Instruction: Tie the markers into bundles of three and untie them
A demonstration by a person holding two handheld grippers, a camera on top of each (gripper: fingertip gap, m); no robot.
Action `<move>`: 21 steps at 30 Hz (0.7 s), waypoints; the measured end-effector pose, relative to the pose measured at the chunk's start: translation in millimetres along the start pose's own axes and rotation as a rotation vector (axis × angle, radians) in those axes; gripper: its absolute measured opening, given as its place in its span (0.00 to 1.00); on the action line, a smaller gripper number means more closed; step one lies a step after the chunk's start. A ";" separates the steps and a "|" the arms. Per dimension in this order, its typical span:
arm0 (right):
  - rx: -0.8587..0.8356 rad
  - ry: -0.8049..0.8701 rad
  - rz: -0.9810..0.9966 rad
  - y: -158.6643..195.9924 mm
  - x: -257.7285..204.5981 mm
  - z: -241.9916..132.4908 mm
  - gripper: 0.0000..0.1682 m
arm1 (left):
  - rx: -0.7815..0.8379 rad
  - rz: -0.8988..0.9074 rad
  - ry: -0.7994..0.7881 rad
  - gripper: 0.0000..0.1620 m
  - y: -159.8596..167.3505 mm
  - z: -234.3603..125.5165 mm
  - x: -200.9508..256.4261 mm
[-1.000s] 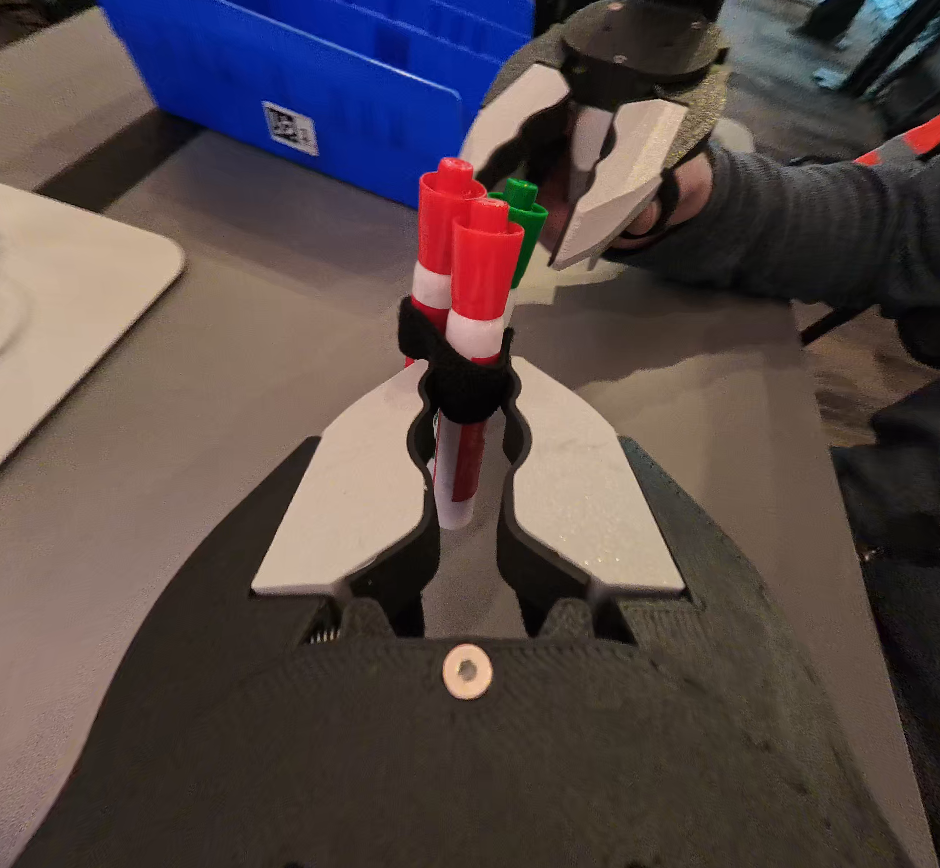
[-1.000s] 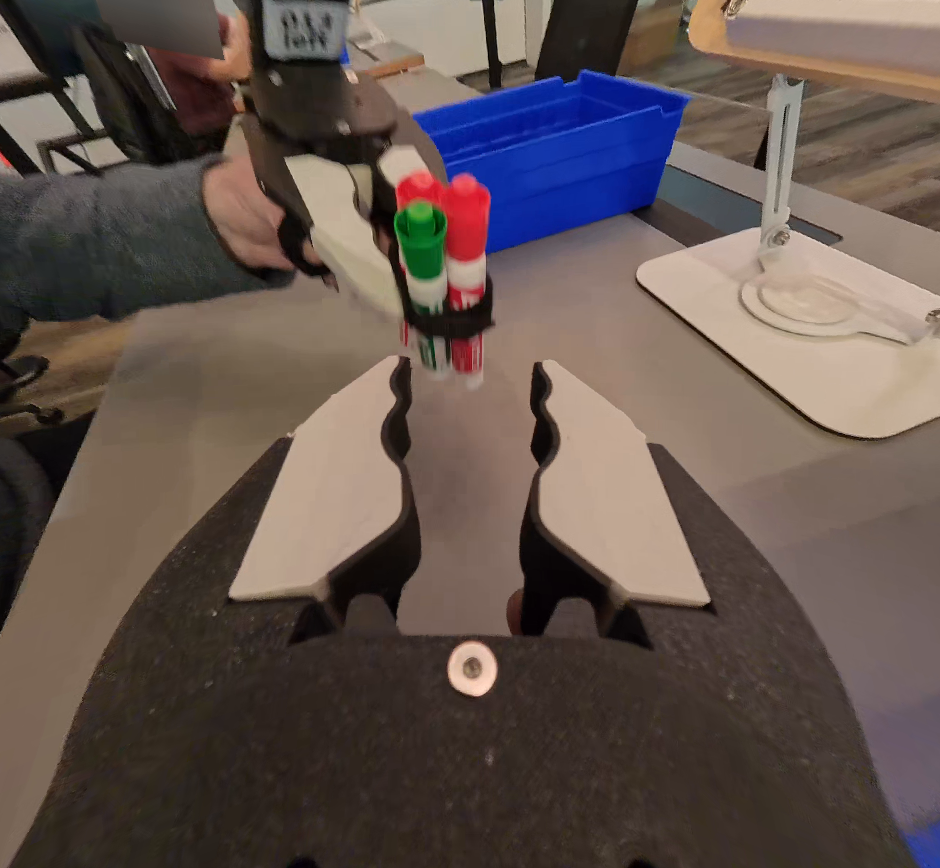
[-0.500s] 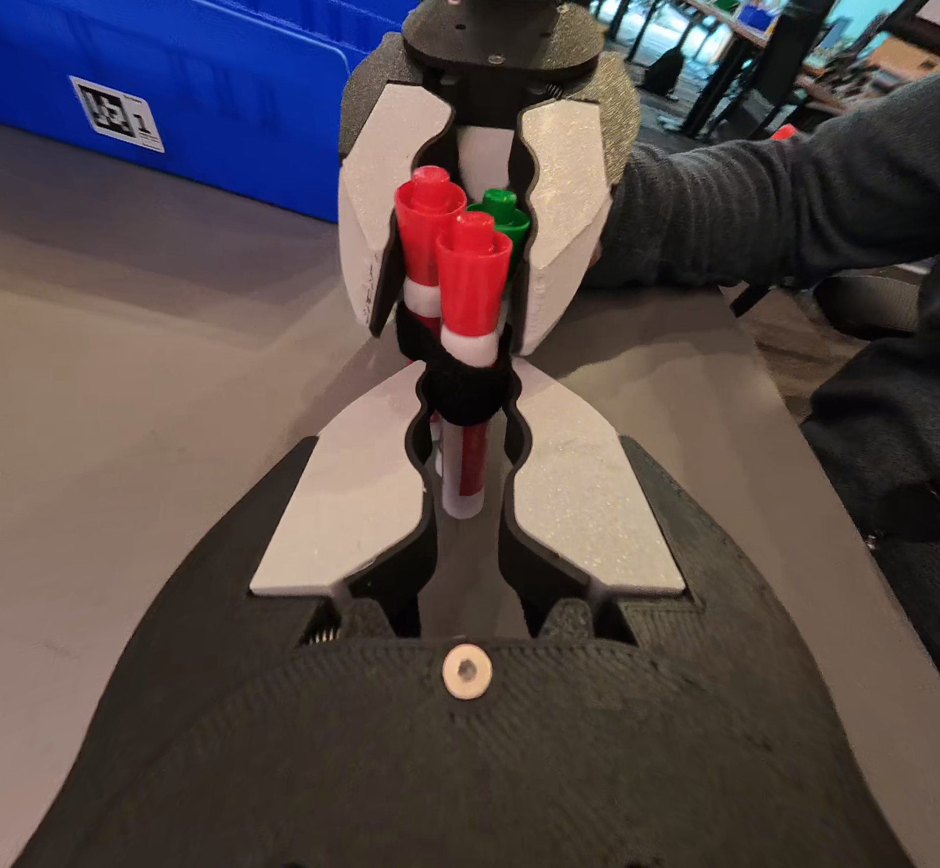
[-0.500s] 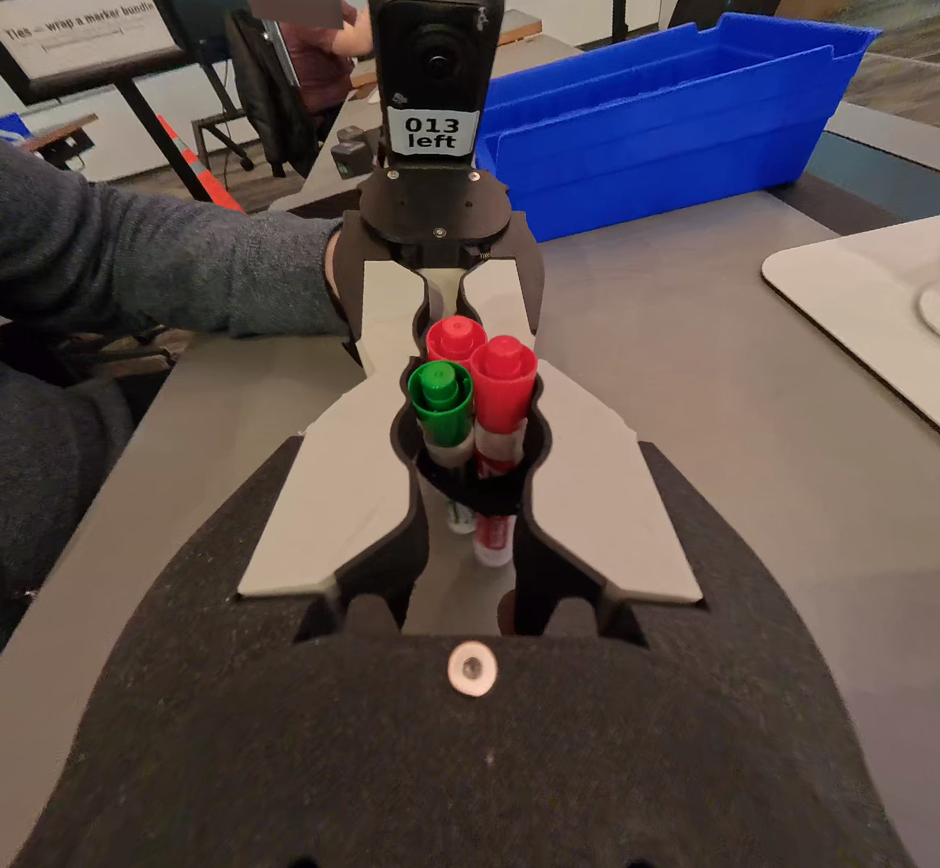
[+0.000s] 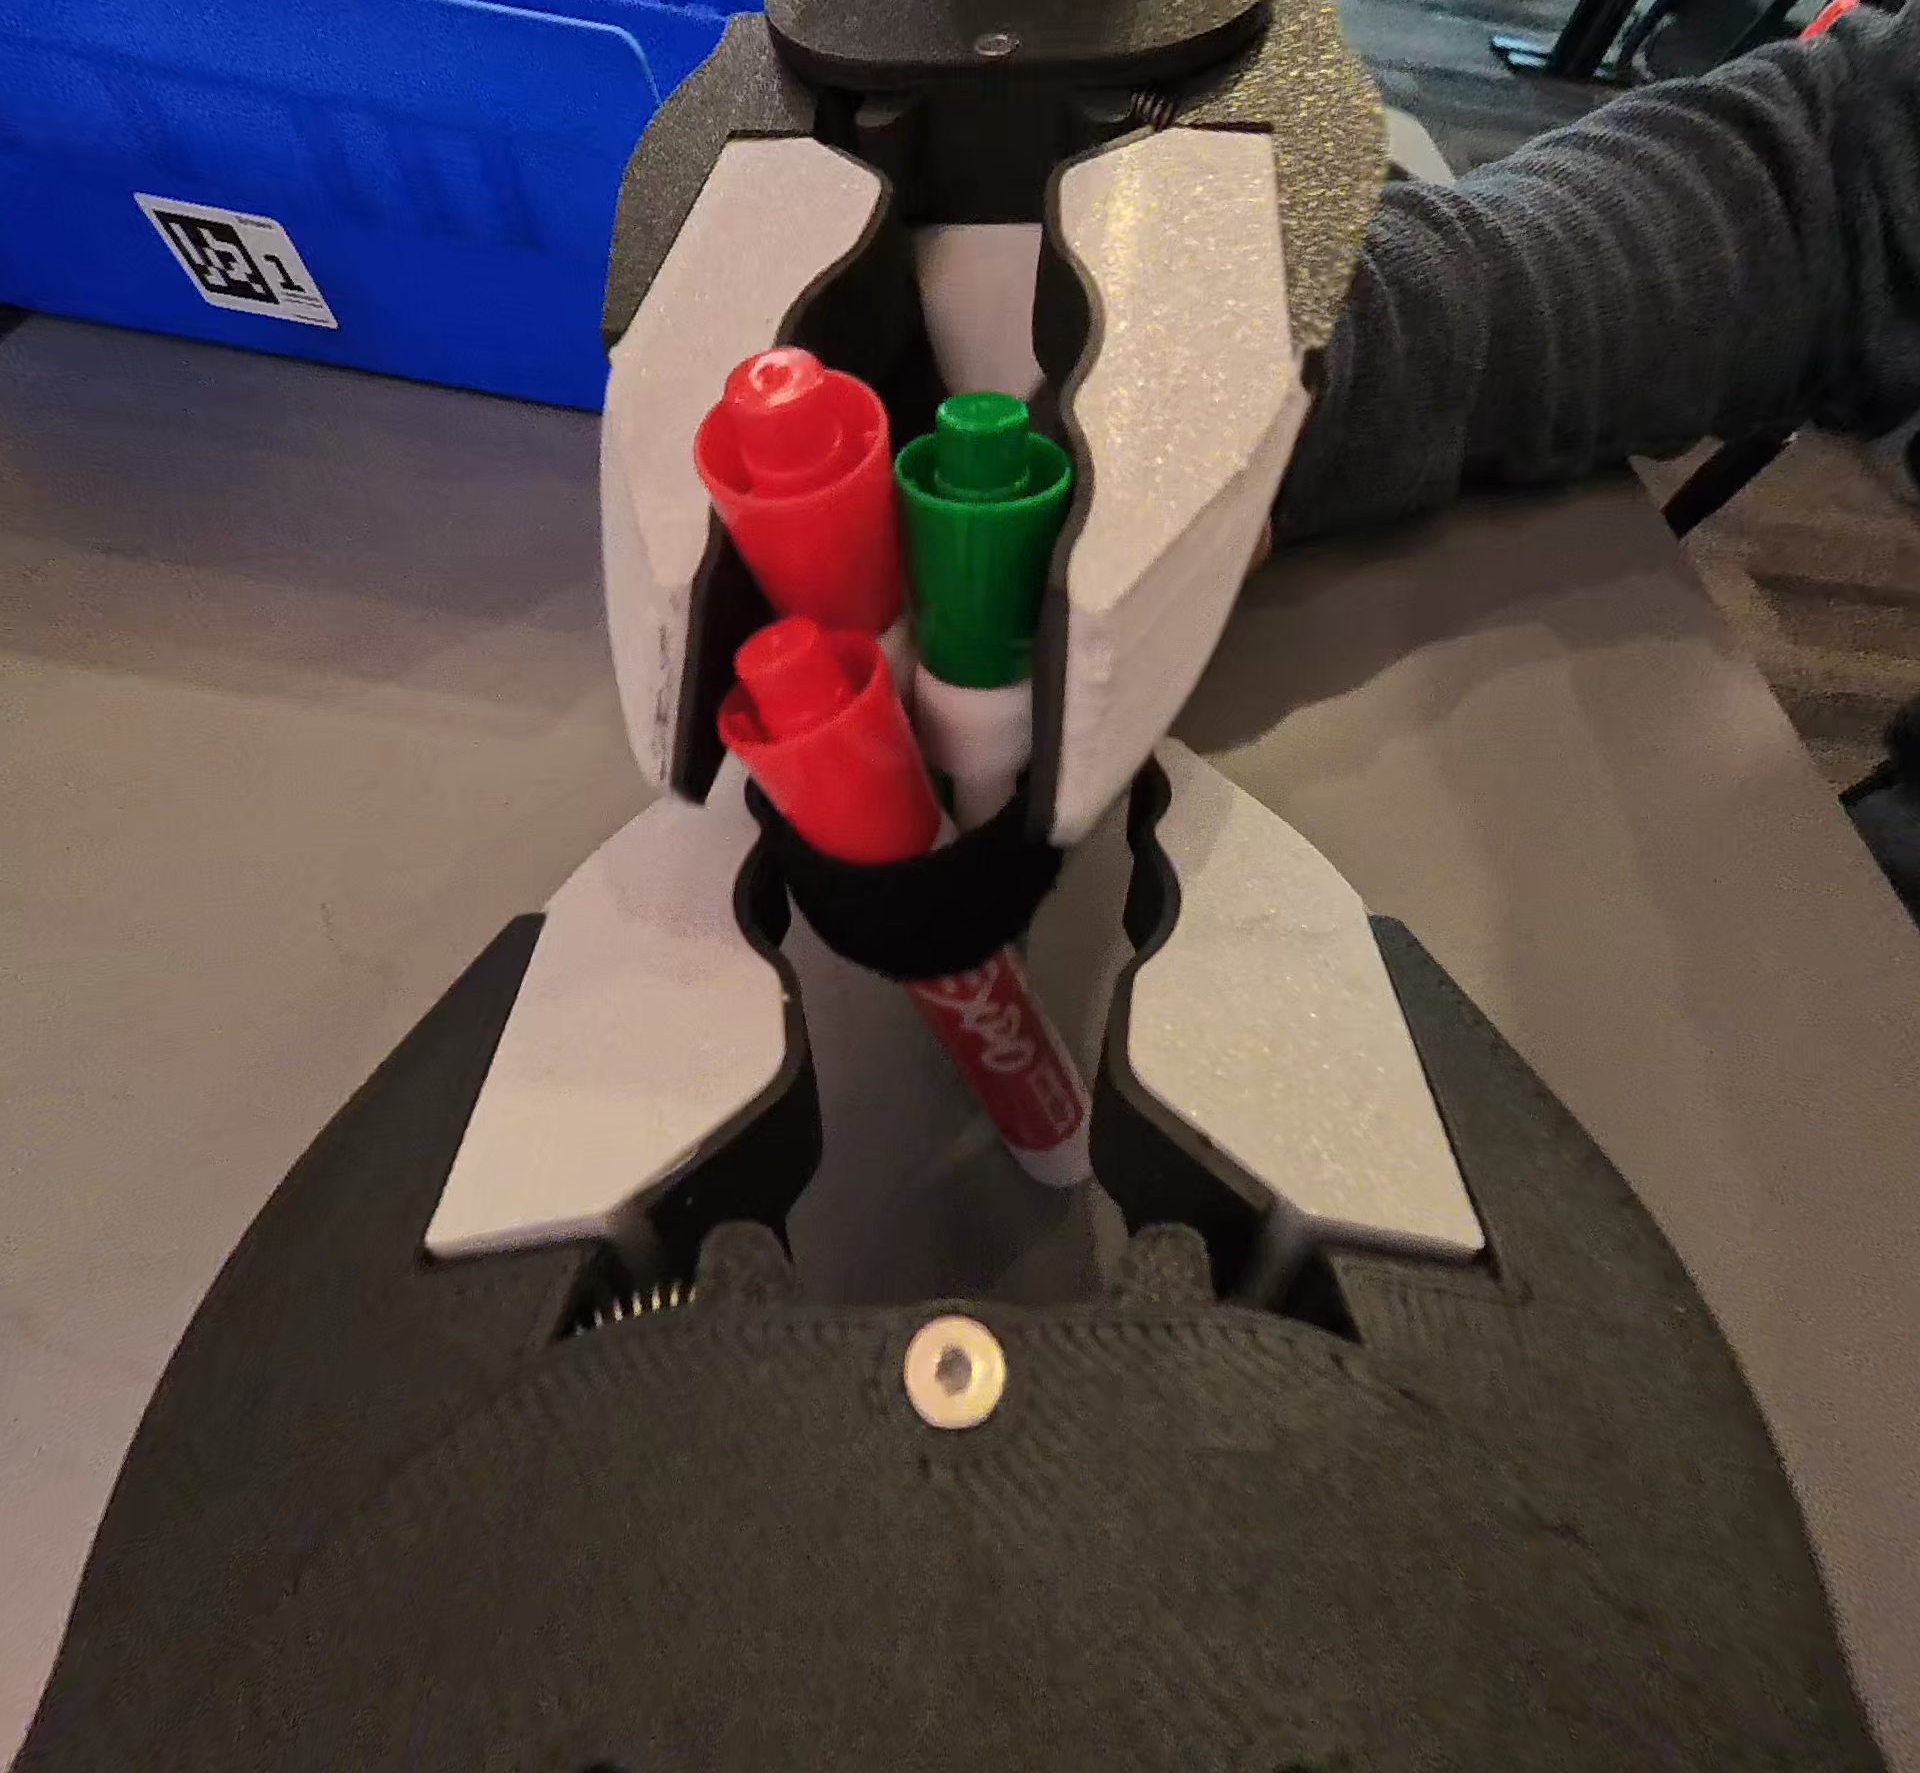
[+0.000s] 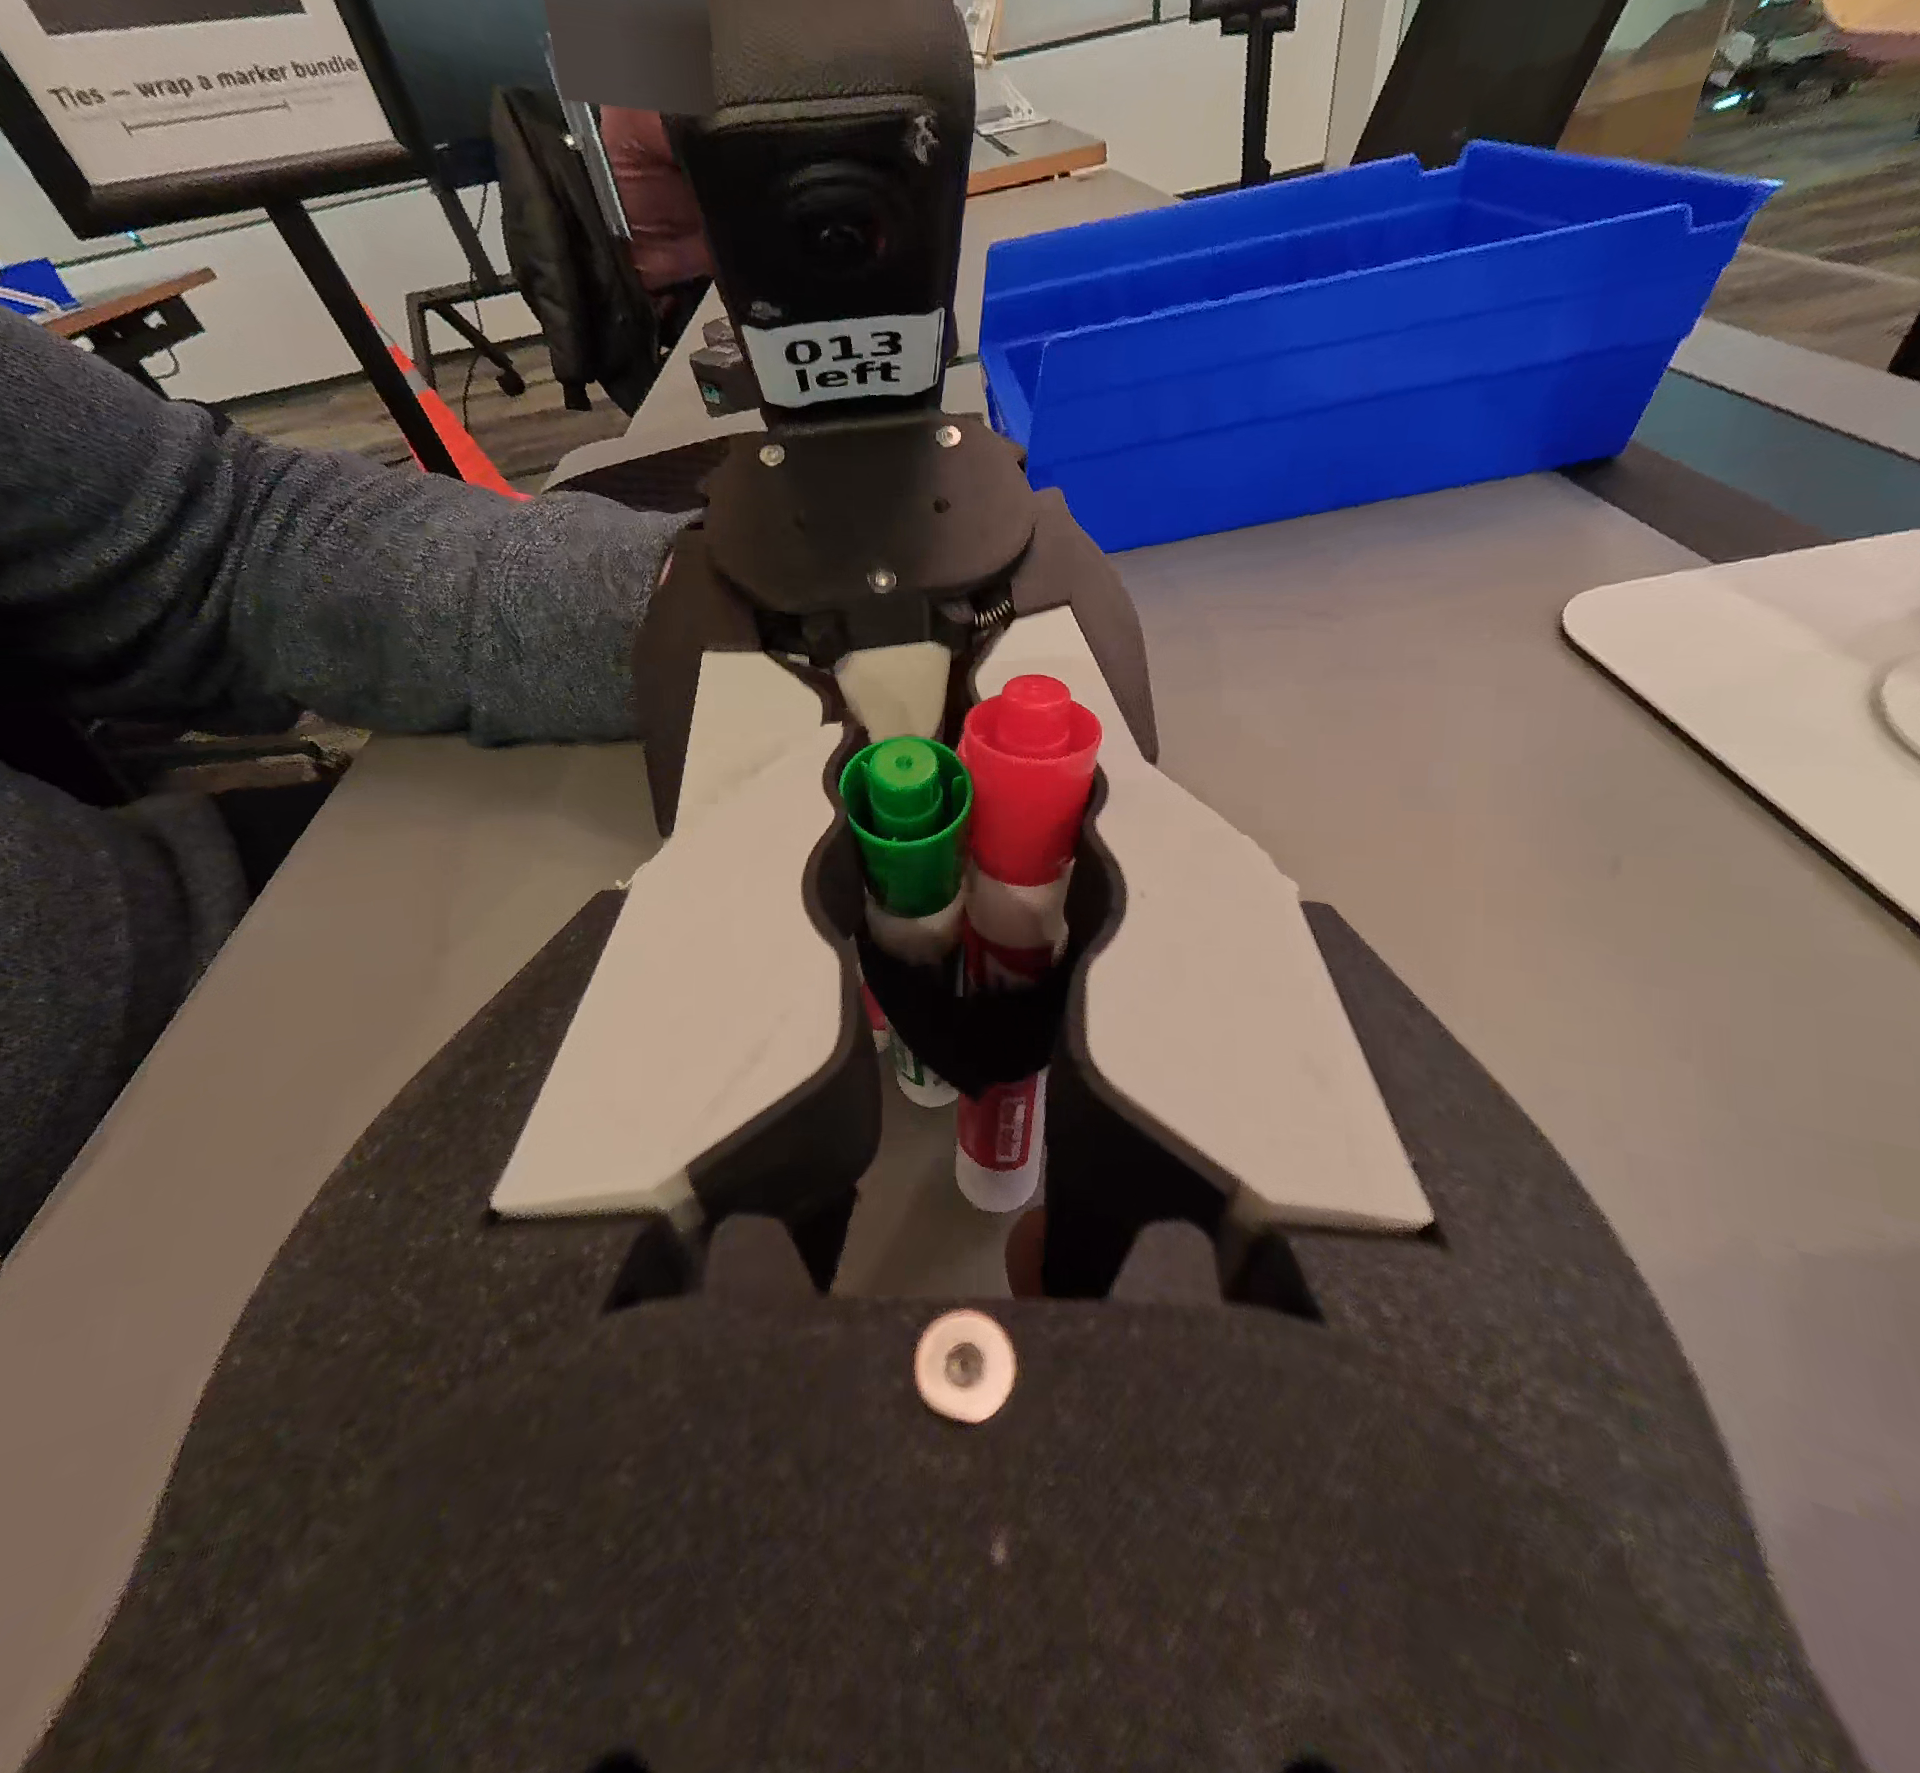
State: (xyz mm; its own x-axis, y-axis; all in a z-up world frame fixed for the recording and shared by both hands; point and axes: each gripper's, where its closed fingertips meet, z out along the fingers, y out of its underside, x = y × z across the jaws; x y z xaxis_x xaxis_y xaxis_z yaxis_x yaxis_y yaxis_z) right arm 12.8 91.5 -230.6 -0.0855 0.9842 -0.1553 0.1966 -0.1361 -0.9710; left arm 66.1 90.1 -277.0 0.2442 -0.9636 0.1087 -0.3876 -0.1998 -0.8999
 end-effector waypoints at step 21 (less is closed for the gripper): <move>-0.076 0.026 -0.078 3.7 -8.4 -44.4 0.17 | 0.069 0.117 0.038 0.15 -7.9 -4.6 12.6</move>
State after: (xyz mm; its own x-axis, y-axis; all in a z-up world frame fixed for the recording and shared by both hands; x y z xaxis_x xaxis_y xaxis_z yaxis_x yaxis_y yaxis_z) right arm 57.7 87.8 -224.8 -0.0784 0.9942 -0.0739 0.2644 -0.0508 -0.9631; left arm 68.2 78.7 -266.6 0.1668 -0.9859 0.0162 -0.3487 -0.0744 -0.9343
